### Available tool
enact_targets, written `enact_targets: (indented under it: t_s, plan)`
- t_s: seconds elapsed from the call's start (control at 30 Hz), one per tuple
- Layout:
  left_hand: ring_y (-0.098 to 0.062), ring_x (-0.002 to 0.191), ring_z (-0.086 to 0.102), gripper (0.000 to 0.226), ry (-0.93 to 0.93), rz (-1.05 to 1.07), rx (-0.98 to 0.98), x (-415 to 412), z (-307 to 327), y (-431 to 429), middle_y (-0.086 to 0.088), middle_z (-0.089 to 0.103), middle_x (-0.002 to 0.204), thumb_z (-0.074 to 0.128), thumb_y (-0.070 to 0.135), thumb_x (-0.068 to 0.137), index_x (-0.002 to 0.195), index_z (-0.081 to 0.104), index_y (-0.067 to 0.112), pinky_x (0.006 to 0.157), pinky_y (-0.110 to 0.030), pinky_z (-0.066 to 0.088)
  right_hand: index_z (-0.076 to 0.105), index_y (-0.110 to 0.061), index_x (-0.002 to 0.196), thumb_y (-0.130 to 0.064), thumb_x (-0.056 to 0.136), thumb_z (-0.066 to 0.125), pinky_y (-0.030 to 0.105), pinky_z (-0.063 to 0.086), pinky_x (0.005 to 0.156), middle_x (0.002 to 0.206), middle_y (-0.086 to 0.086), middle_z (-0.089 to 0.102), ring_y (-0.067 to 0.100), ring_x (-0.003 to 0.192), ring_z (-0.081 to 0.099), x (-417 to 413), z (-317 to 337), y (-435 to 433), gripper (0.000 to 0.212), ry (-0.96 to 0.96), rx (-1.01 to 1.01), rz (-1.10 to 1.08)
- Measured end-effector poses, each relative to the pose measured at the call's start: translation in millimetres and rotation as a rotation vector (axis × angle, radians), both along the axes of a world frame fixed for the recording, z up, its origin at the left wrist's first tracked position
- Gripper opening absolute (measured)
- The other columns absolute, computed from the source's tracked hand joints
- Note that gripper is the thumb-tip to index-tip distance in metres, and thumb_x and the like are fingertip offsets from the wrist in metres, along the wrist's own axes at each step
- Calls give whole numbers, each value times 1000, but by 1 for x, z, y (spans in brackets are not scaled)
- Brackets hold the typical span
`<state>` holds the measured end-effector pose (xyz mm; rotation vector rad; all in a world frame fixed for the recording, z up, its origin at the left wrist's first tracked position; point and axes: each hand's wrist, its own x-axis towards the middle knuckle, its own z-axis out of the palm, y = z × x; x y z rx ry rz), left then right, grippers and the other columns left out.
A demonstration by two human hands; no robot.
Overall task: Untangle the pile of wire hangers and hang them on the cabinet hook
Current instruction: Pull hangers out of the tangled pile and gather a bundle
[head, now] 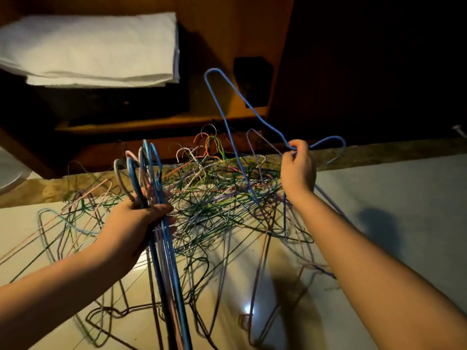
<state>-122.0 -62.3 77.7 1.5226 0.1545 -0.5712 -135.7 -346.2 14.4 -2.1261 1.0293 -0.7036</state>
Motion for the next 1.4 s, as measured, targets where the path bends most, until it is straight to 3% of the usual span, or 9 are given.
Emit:
enact_targets:
  t_s: [0.17, 0.4, 0.57, 0.7, 0.8, 0.93, 1.0, 1.1, 1.4]
  plan:
    - [-18, 69, 60, 18, -90, 52, -30, 8, 21, 24, -10, 60, 86, 54, -4, 86, 95, 59, 10, 52, -23, 55, 59, -21, 86, -39, 95, 38, 29, 36, 54, 88, 13, 62, 29, 79, 58, -1, 41, 14, 30, -133, -10, 61]
    - [-21, 66, 59, 20, -88, 145, -57, 6, 29, 60, -10, 57, 81, 52, -10, 85, 88, 57, 9, 49, -22, 55, 63, -9, 94, 9, 83, 38, 35, 38, 74, 97, 13, 59, 31, 93, 53, -11, 84, 44, 33, 21, -183, 311]
    - [-14, 53, 63, 22, -51, 85, -120, 2, 32, 59, -9, 58, 75, 54, -12, 83, 91, 58, 8, 49, -23, 54, 50, -20, 64, -4, 70, 38, 34, 35, 74, 75, 5, 46, 28, 84, 45, -10, 86, 91, 21, 80, -184, 698]
    - [-13, 53, 62, 20, -26, -47, -107, -7, 31, 53, -9, 60, 72, 57, -10, 82, 97, 59, 4, 52, -25, 55, 46, -26, 65, -1, 80, 37, 27, 30, 77, 89, 6, 52, 18, 90, 38, -14, 90, 139, 31, 213, -89, 983]
    - [-12, 56, 63, 20, -48, -121, -79, -16, 27, 49, -6, 62, 71, 57, -9, 82, 94, 61, 7, 56, -26, 56, 59, -20, 83, -5, 82, 31, 20, 27, 80, 97, 1, 49, 14, 97, 38, -18, 91, 167, 32, 211, -126, 1125]
    - [-14, 67, 67, 19, -101, -123, -144, -22, 25, 45, -2, 69, 79, 60, -5, 80, 92, 64, 9, 60, -27, 57, 61, -5, 118, 8, 86, 42, 19, 26, 95, 110, 6, 45, 15, 105, 37, -25, 80, 182, 39, 133, -216, 1065]
    - [-17, 75, 68, 19, -138, -99, -173, -21, 25, 44, -6, 70, 87, 62, -3, 79, 95, 64, 7, 60, -24, 55, 66, -5, 109, 13, 78, 43, 34, 38, 96, 112, 10, 59, 25, 104, 46, -29, 78, 184, 43, 51, -250, 1030]
    - [-24, 81, 67, 24, -133, -19, -166, -16, 23, 43, -17, 65, 96, 62, -4, 80, 104, 59, -4, 60, -23, 54, 64, -9, 78, 10, 67, 40, 47, 50, 73, 98, 11, 68, 35, 89, 57, -34, 74, 180, 33, -96, -276, 1023]
    - [-23, 89, 65, 29, -140, -75, -215, -22, 18, 35, -10, 68, 95, 55, -10, 82, 105, 63, 6, 78, -32, 55, 61, -11, 66, 1, 72, 45, 31, 51, 79, 92, 8, 71, 20, 96, 65, -42, 74, 184, 20, -297, -170, 977]
